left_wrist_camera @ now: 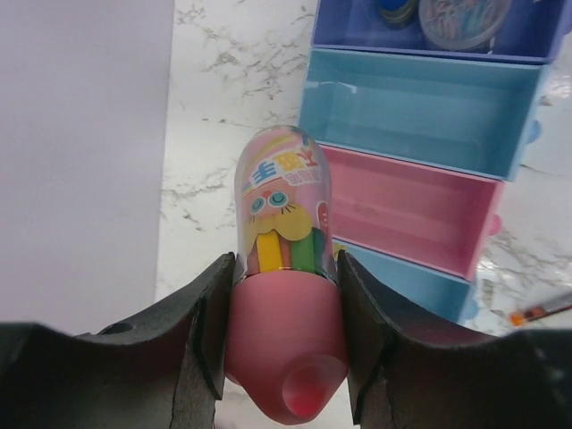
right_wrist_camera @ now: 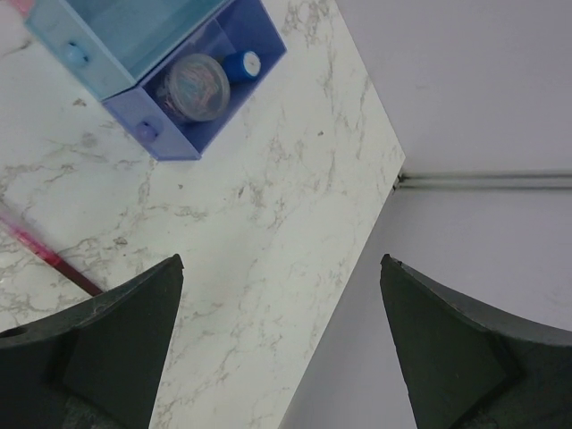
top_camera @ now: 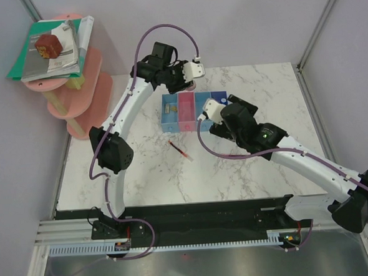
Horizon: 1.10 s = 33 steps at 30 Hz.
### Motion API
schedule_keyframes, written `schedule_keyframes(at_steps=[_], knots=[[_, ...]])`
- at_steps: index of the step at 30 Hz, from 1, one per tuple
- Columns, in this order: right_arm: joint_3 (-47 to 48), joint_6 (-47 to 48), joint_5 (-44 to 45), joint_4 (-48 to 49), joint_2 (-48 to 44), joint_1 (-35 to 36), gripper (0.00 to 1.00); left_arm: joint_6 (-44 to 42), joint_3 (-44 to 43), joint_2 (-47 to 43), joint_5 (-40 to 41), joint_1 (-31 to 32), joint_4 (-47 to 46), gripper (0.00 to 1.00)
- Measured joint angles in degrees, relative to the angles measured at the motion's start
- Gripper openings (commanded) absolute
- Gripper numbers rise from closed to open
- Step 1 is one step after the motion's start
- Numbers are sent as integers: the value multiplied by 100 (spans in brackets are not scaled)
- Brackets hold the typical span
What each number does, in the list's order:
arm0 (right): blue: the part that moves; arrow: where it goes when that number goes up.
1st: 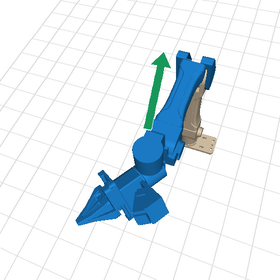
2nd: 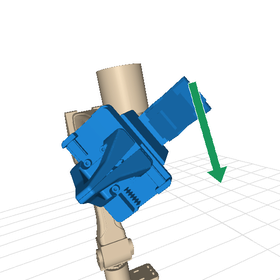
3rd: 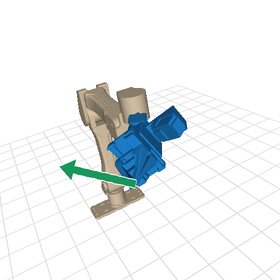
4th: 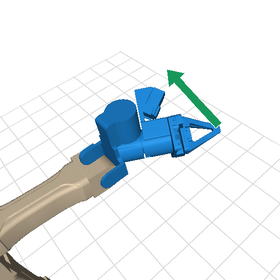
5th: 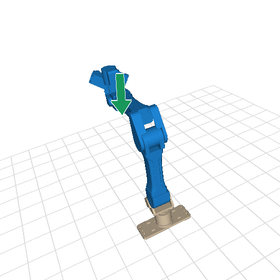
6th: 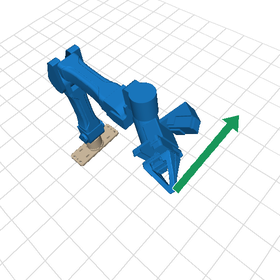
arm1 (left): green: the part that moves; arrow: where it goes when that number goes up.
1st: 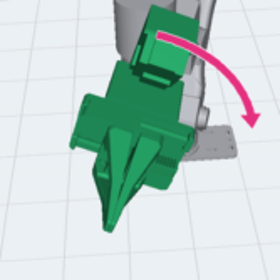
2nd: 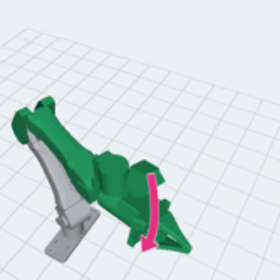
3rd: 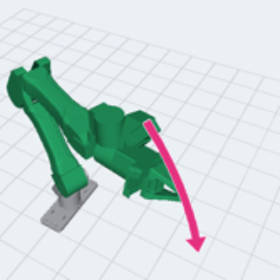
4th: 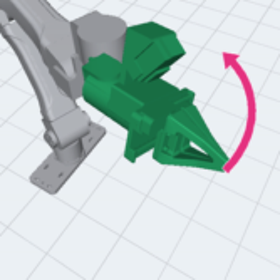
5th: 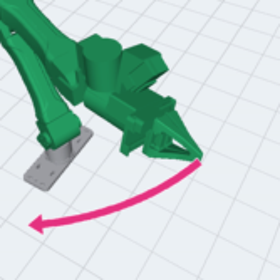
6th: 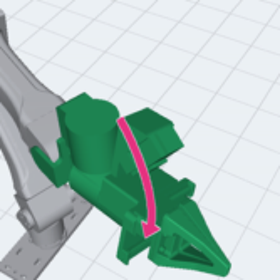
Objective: Sort the stationery into containers
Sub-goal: Place the stationery in the storage box.
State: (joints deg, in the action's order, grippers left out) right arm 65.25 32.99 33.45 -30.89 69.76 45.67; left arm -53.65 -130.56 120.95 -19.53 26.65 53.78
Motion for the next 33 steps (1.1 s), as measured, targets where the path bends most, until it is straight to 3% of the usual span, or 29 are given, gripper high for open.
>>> schedule_keyframes(at_steps=[8, 16, 24, 33], knots=[[-149, -282, -9, 52, 13, -841, 98, -1130, 13, 450, 863, 195, -577, 2], [-299, -376, -46, 98, 13, -1036, 98, -2208, 417, 450, 1307, 140, -866, 2], [-496, -439, -68, 310, 4, -1067, 98, -2994, 1733, 74, 1196, 175, -820, 2], [-588, -479, -144, 352, 7, -1067, 98, -3303, 1827, -101, 990, 240, -581, 2]])
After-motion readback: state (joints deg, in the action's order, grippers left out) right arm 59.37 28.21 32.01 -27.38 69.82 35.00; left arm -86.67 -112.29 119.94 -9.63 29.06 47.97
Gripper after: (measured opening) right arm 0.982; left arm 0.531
